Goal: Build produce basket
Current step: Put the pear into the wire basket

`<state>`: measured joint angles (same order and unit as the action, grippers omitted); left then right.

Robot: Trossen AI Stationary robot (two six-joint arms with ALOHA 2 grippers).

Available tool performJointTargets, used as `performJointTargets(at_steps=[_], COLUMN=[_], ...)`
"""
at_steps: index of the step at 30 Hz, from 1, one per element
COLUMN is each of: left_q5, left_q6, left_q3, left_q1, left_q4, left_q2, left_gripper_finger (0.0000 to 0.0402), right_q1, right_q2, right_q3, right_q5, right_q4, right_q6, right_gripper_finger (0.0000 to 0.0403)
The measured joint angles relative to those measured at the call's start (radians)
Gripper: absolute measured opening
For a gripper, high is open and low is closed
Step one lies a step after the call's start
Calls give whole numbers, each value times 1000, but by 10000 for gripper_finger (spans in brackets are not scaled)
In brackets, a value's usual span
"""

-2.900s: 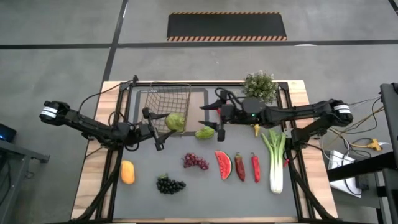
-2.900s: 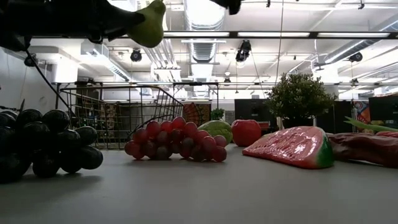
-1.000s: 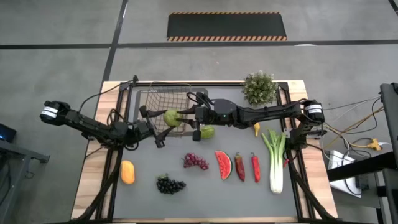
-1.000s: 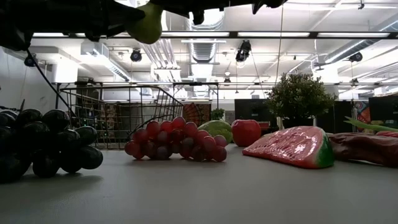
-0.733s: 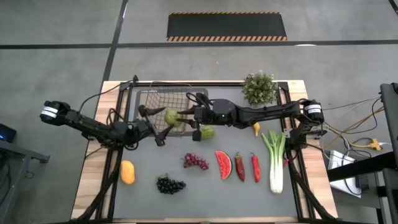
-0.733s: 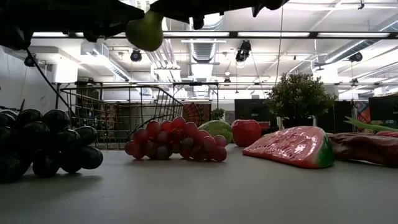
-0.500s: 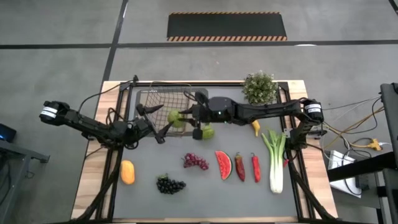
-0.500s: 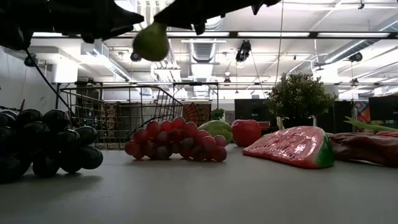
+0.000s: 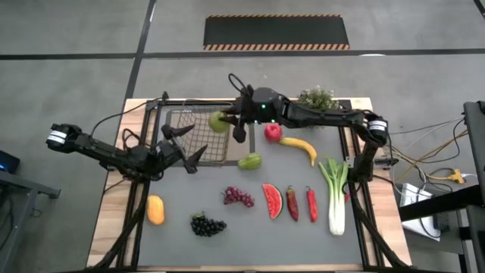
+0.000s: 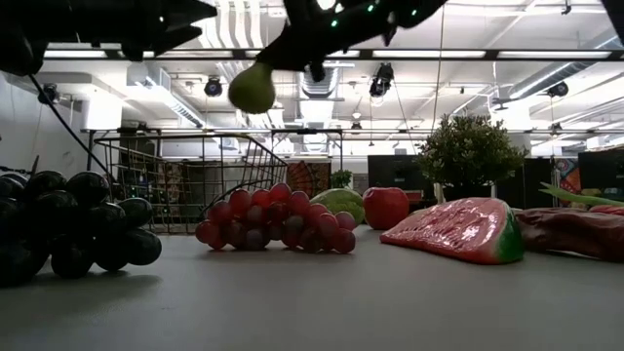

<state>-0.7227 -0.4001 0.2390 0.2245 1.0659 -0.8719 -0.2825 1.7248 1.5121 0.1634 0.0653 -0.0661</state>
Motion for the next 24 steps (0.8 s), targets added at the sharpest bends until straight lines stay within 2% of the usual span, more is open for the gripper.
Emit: performJointTargets(at_steps=[6,12,18,24], left_q5=[85,108,109,109], left_q6=[2,3,-5,-1], left_q3=[0,0,-1,-4], left_q1=[0,6,7,7], left_q4=[0,0,2,-2], left_q2=[39,60,90,121], left_gripper_finger=[377,377,377,377], right_q1=[-17,-34,-41,-48], right_q2=[136,276,417,541], right_q3=[86,243,424,587], right_q5=[-4,-22,-135,-147], right_q4=[28,-106,-225,-361], right_q6=[37,58,19,15], right_gripper_finger=[76,75,75,75])
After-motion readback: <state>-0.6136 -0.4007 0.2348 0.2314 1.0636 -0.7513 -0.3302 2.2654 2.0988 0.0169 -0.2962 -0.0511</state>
